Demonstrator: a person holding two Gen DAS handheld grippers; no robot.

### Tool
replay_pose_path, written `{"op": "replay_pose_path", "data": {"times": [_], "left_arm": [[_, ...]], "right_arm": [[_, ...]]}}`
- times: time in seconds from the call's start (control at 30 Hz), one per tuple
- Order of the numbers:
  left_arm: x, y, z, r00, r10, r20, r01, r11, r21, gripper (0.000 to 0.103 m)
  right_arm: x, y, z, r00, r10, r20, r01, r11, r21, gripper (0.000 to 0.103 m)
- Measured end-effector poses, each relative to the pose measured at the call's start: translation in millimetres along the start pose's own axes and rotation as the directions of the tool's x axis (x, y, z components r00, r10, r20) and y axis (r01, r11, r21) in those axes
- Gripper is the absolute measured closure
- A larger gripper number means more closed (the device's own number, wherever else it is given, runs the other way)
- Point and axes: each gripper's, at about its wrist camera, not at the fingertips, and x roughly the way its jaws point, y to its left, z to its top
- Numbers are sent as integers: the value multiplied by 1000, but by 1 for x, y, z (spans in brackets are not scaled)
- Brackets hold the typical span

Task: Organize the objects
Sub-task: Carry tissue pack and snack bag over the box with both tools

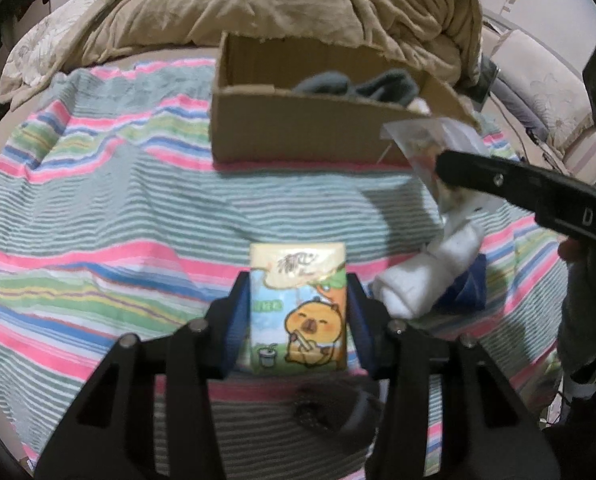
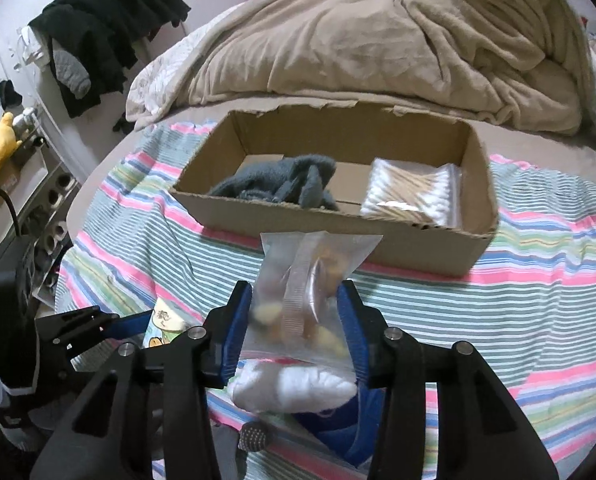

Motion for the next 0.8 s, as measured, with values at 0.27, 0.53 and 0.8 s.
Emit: {"op": "replay_pose_path", "data": {"times": [0.27, 0.53, 0.8], "left_arm": [[-26, -3, 15, 998, -17, 57, 17, 1000, 3, 56], [-37, 3, 35, 994, -17, 105, 18, 1000, -6, 56], [-40, 1, 54, 990, -36, 136, 36, 999, 3, 56]], "right_arm": [[-26, 4, 8, 999, 10, 53, -10, 1000, -1, 56], [-38, 5, 19, 996, 16, 86, -15, 1000, -5, 56], [-41, 3, 33, 994, 11, 106, -11, 1000, -7, 56]]}}
